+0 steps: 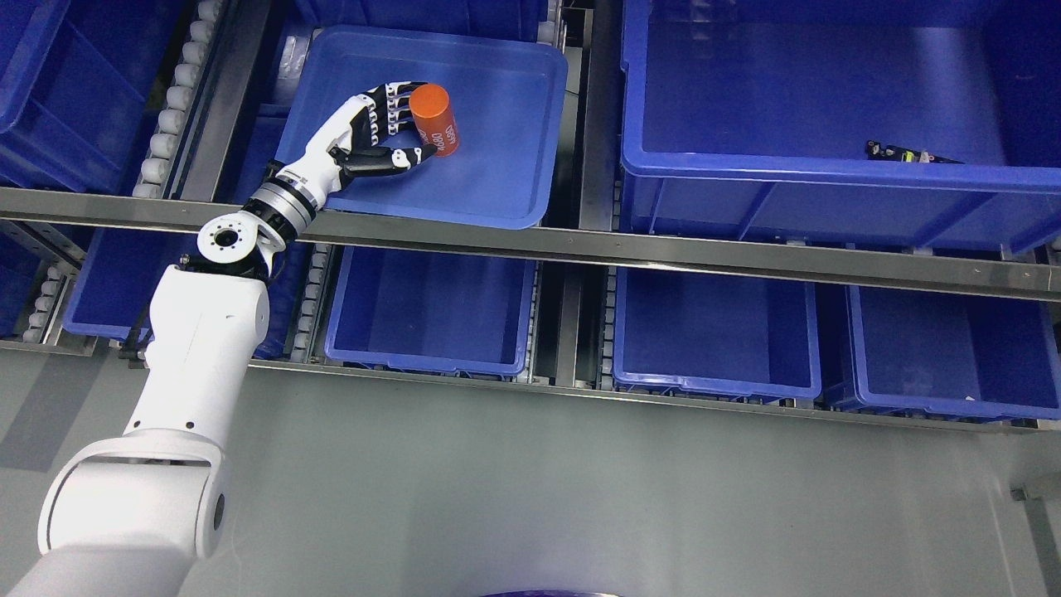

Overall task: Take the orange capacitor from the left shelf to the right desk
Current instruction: 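Close the left hand fingers around the orange capacitor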

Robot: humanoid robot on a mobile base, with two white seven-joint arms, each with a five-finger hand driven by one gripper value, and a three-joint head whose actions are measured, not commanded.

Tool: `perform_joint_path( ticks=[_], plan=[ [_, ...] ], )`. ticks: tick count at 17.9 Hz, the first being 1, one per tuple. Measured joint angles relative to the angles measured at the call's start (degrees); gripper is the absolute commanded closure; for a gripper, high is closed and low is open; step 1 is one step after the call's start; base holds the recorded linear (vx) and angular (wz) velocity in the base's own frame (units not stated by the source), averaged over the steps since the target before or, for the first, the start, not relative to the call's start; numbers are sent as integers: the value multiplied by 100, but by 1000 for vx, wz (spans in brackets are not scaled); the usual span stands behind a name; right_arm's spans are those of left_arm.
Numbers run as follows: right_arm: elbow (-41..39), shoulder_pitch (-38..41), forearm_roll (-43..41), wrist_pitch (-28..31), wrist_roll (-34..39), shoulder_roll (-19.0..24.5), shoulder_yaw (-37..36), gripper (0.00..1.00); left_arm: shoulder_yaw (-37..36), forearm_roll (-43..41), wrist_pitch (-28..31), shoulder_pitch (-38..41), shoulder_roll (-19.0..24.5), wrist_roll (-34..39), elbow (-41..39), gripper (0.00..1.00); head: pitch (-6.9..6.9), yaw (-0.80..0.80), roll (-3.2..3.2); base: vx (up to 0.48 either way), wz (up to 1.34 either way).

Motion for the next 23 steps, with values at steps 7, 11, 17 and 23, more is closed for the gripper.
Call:
perform_joint_path(
  ticks=[7,11,17,23],
  plan=[
    [0,0,0,0,0,0,0,0,-12,-50,-19,-178,-90,105,210,24,0,0,0,0,0],
    [0,0,0,1,0,0,0,0,0,-51,-82,-211,-161,51,240,24,0,0,0,0,0],
    [0,0,0,0,0,0,0,0,11,-48,-157,-238,-243,44,184,24,0,0,0,0,0],
    [0,0,0,2,0,0,0,0,10,-56,-173,-183,-267,-1,122,40,0,0,0,0,0]
  ],
)
